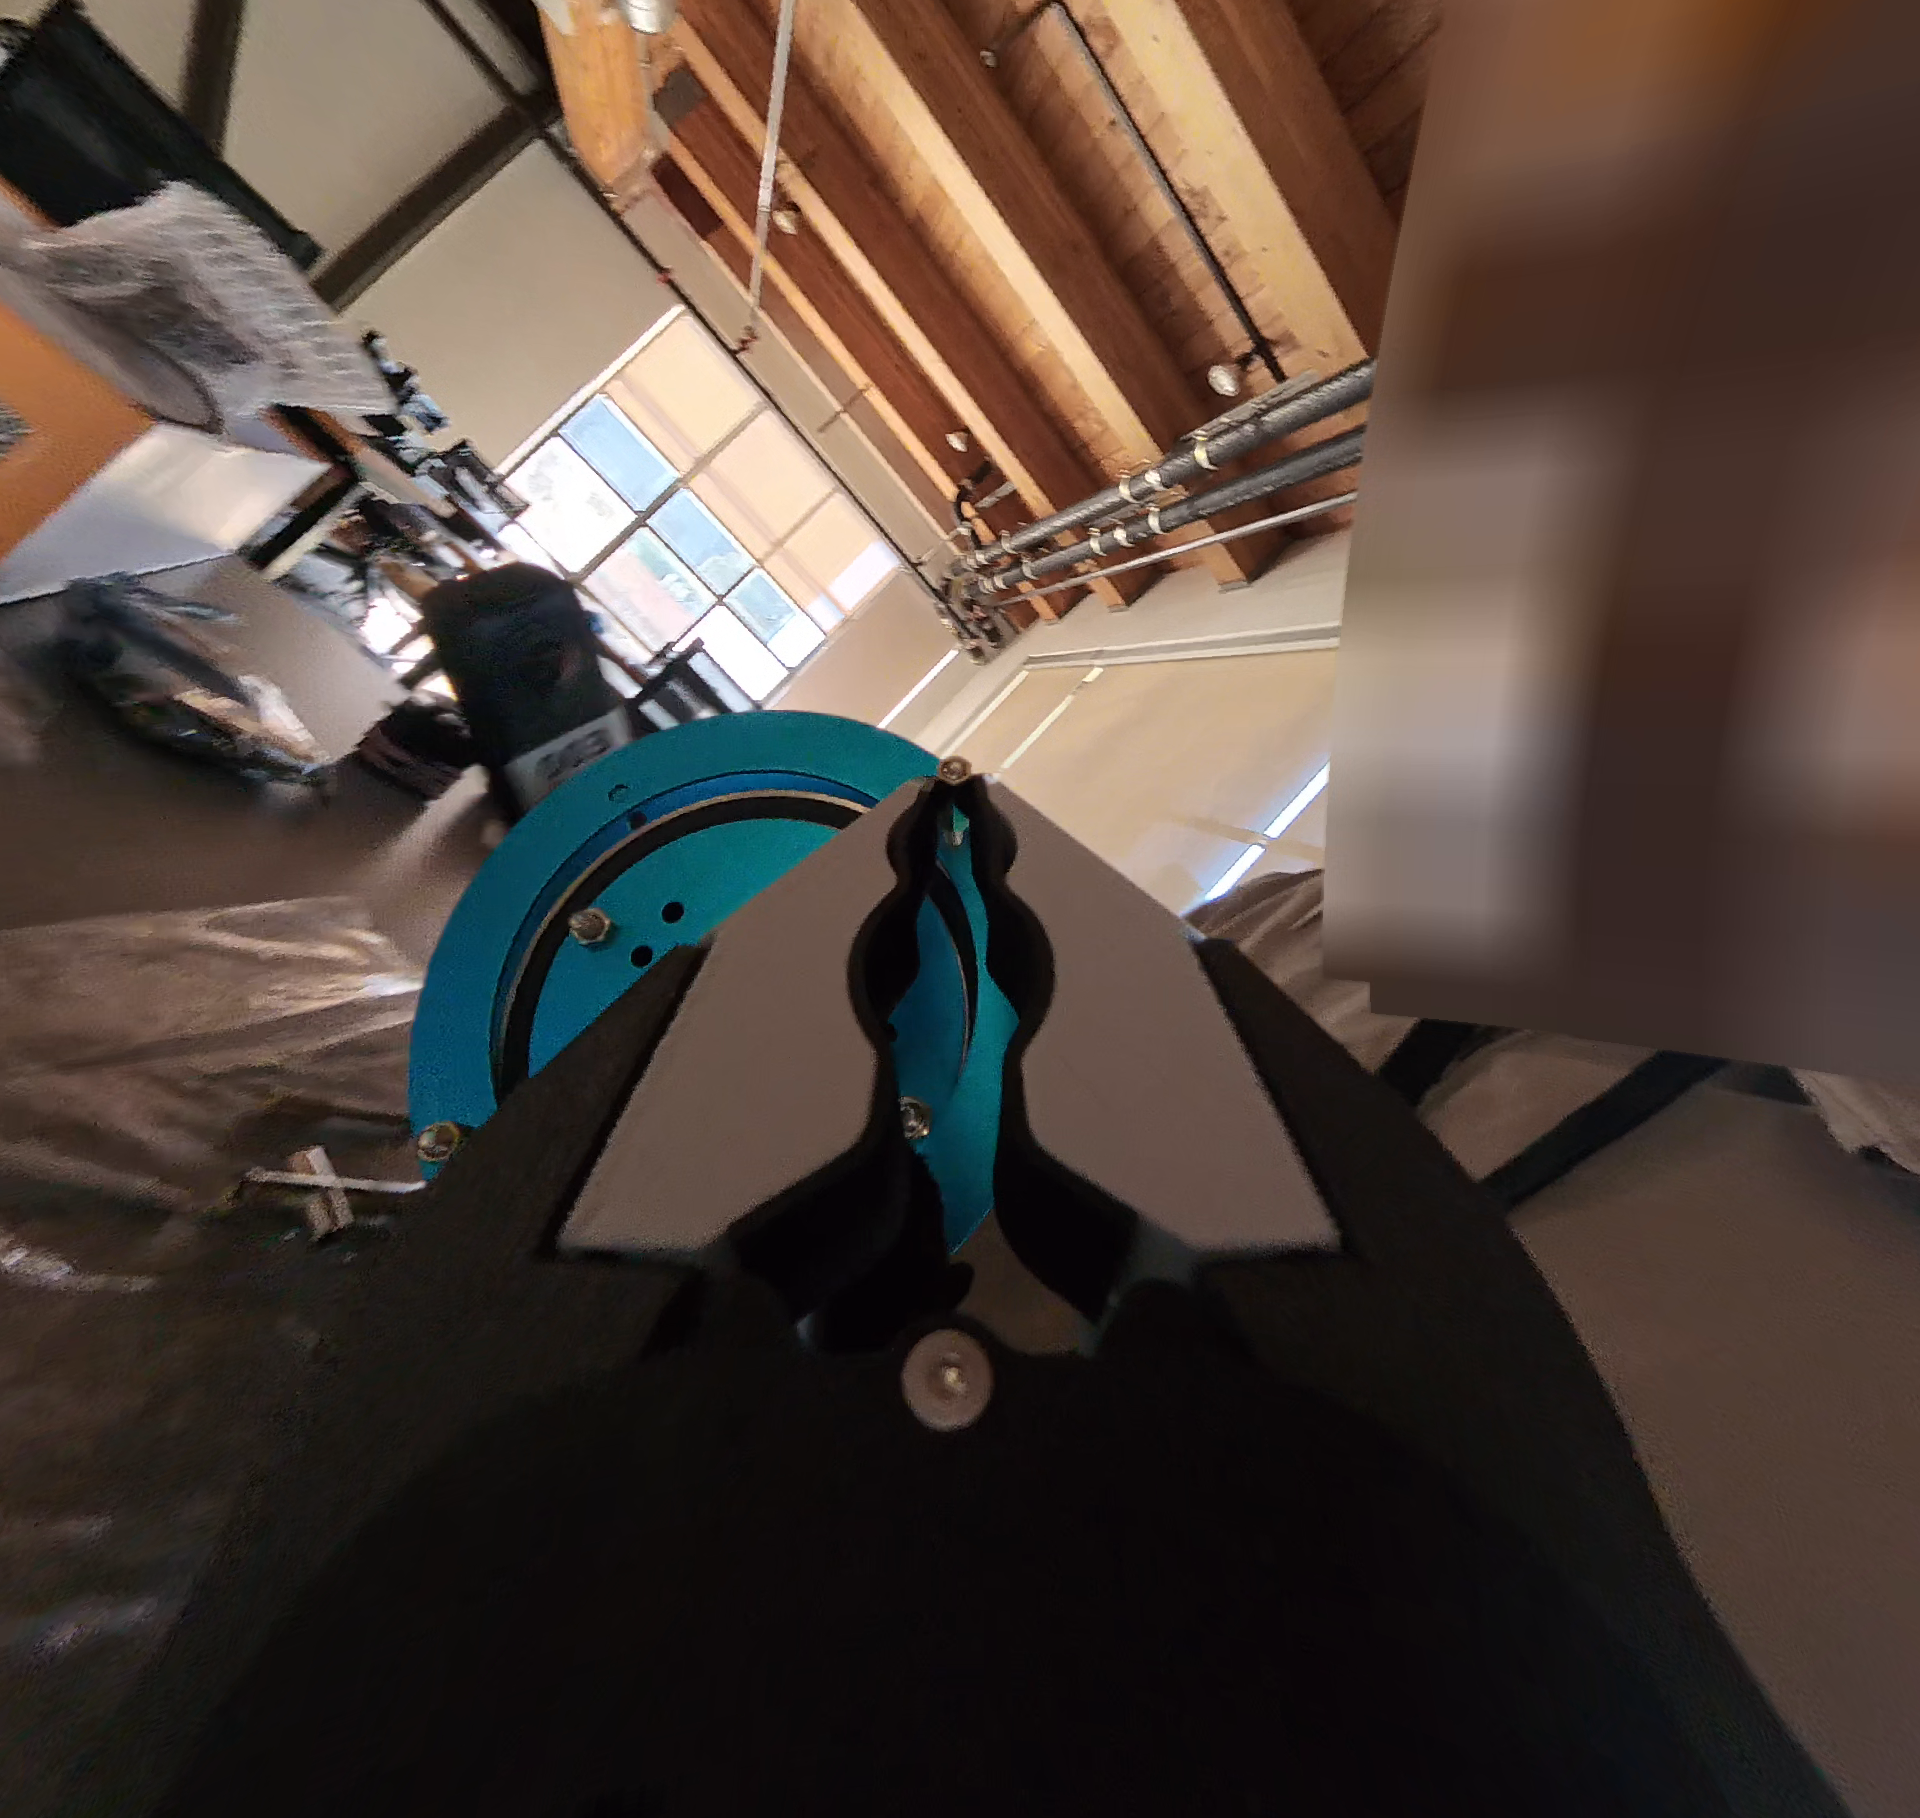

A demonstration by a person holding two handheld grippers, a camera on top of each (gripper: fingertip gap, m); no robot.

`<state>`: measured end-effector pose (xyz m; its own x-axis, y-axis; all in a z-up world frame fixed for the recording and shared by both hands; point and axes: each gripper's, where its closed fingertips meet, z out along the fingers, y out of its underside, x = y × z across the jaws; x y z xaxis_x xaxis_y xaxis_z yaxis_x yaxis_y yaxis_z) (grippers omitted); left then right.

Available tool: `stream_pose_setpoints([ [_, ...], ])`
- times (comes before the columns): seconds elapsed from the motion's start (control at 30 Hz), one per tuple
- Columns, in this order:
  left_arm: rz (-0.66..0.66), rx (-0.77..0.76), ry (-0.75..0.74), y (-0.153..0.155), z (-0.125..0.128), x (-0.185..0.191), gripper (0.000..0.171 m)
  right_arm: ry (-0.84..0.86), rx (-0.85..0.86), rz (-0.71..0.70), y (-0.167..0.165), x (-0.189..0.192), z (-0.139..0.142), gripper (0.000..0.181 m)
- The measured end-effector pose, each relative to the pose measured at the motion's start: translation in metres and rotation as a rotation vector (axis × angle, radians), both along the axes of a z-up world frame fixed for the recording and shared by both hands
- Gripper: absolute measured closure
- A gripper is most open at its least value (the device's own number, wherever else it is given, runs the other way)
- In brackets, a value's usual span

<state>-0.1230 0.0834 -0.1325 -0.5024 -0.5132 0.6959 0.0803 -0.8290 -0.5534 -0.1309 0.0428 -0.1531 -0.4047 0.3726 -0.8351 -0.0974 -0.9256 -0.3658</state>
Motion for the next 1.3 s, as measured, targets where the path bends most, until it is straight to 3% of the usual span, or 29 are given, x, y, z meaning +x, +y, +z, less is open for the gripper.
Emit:
stream_pose_setpoints([
  [0.03,0.025,-0.011,0.033,0.005,-0.007,0.001,0.168,-0.100,0.072,-0.072,0.008,0.002,-0.010,0.179],
  [0.17,0.113,-0.046,0.140,0.022,-0.033,0.003,0.168,-0.435,0.318,-0.232,0.030,0.009,-0.041,0.179],
  [0.3,0.196,0.010,0.250,0.027,-0.049,0.006,0.169,-0.629,0.447,-0.287,0.039,0.011,-0.062,0.179],
  [0.47,0.225,0.067,0.315,0.025,-0.051,0.008,0.169,-0.679,0.543,-0.342,0.041,0.012,-0.067,0.177],
  [0.77,0.229,0.163,0.381,0.013,-0.056,0.019,0.168,-0.800,0.613,-0.428,0.039,0.029,-0.073,0.158],
  [0.83,0.223,0.161,0.388,0.011,-0.057,0.021,0.168,-0.808,0.612,-0.439,0.034,0.038,-0.069,0.146],
  [0.9,0.221,0.166,0.394,0.010,-0.058,0.023,0.168,-0.878,0.635,-0.413,0.019,0.055,-0.072,0.139],
  [1.0,0.215,0.154,0.396,0.009,-0.059,0.024,0.169,-1.142,0.732,-0.423,0.002,0.087,-0.103,0.120],
  [1.17,0.205,0.138,0.401,0.007,-0.061,0.027,0.168,-1.339,0.821,-0.498,-0.010,0.085,-0.130,0.139],
  [1.23,0.205,0.136,0.404,0.006,-0.062,0.028,0.169,-1.472,0.938,-0.544,-0.004,0.090,-0.135,0.164],
  [1.3,0.206,0.125,0.400,0.007,-0.062,0.027,0.169,-1.549,1.004,-0.557,-0.001,0.091,-0.137,0.164],
])
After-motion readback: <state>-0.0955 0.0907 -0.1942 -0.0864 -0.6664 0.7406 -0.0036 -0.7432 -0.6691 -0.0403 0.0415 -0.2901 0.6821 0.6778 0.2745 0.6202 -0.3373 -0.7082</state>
